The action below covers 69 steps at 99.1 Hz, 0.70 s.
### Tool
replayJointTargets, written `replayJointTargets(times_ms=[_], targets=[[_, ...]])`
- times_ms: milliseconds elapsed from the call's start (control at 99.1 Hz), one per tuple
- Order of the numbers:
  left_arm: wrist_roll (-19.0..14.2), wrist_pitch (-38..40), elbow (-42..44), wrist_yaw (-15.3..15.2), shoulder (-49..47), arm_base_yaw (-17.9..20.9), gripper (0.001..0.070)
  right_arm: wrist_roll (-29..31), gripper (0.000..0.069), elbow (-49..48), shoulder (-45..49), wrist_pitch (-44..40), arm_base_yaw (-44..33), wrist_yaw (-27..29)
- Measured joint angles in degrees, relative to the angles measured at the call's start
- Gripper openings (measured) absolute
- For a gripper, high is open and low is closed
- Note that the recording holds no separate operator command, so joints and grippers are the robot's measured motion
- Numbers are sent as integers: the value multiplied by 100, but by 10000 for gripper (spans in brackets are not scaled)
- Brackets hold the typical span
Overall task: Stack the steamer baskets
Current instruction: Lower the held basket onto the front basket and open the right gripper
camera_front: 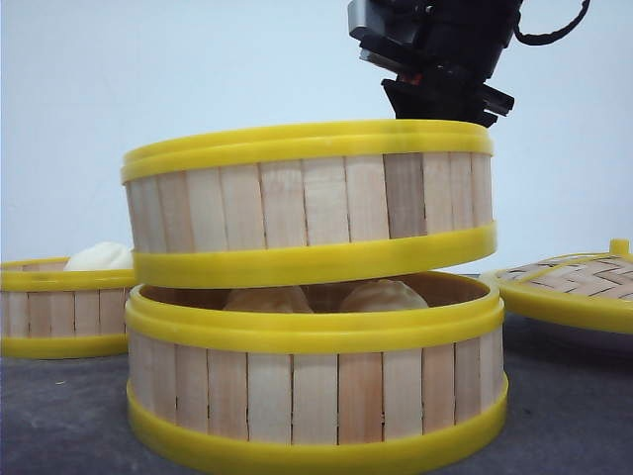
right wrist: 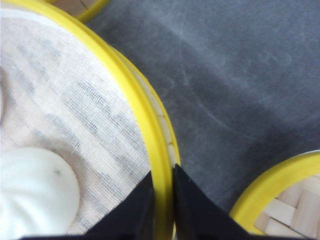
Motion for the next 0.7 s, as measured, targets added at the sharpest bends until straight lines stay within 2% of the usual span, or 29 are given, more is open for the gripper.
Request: replayJointTargets(times_ms=[282,696], targets=[[22,0,2,0,0,2,427,55,29,-426,2,142,114,4],[39,-2,0,0,0,2,427,98,26,-459,2,173,122,365]])
